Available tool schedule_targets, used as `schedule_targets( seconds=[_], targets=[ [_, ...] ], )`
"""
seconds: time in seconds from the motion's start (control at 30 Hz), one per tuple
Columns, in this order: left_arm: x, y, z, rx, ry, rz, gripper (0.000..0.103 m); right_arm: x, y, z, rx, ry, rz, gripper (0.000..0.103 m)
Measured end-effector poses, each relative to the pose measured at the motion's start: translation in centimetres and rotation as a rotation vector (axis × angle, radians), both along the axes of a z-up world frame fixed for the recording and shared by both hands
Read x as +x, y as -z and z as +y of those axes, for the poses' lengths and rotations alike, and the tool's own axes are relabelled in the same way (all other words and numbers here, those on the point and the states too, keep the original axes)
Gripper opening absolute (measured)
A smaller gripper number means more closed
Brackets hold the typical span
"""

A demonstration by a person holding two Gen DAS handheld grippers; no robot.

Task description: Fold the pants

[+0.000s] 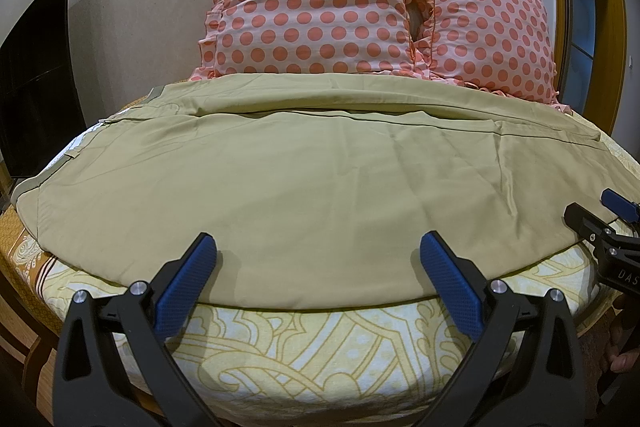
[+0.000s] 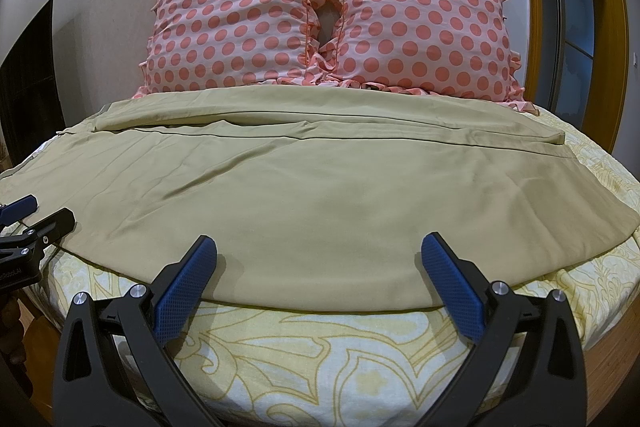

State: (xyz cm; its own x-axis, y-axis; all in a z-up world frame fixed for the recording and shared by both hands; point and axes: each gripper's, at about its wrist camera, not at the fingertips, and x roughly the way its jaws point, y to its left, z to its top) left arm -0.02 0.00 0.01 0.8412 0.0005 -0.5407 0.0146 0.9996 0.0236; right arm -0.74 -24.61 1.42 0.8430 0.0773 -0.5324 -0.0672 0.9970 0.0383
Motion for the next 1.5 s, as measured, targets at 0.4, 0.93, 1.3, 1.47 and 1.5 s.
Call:
schedule_targets(
  seconds=[0.4, 0.93, 1.3, 1.47, 1.5],
  targets=[
    [0.2, -0.7, 0.1, -0.009, 0.024, 0.036, 0.101, 2.3, -2.2, -1.2, 0.042, -0.057, 0.098, 0.102],
    [7.3, -6.4, 3.4, -0.062, -0.082, -0.027, 0.101, 29.9, -6.5, -20.9, 0.213, 0.527, 0.311, 0.072],
    [9.4, -4.9, 3.4, -0.094, -0.052, 0.044, 0.101, 37.5, -1.2, -23.5, 0.062, 0.725, 0.423, 0.051],
    [9.5, -4.7, 3.7, -0.119, -0.046, 0.056, 0.101, 34.8, -1.2, -24.8, 0.148, 0.634, 0.360, 0.009],
    [9.5, -4.7, 3.7, -0.123, -0.047, 0.059, 0.101, 34.1, -1.3, -25.3, 0.200, 0.621, 0.342, 0.007]
  ],
)
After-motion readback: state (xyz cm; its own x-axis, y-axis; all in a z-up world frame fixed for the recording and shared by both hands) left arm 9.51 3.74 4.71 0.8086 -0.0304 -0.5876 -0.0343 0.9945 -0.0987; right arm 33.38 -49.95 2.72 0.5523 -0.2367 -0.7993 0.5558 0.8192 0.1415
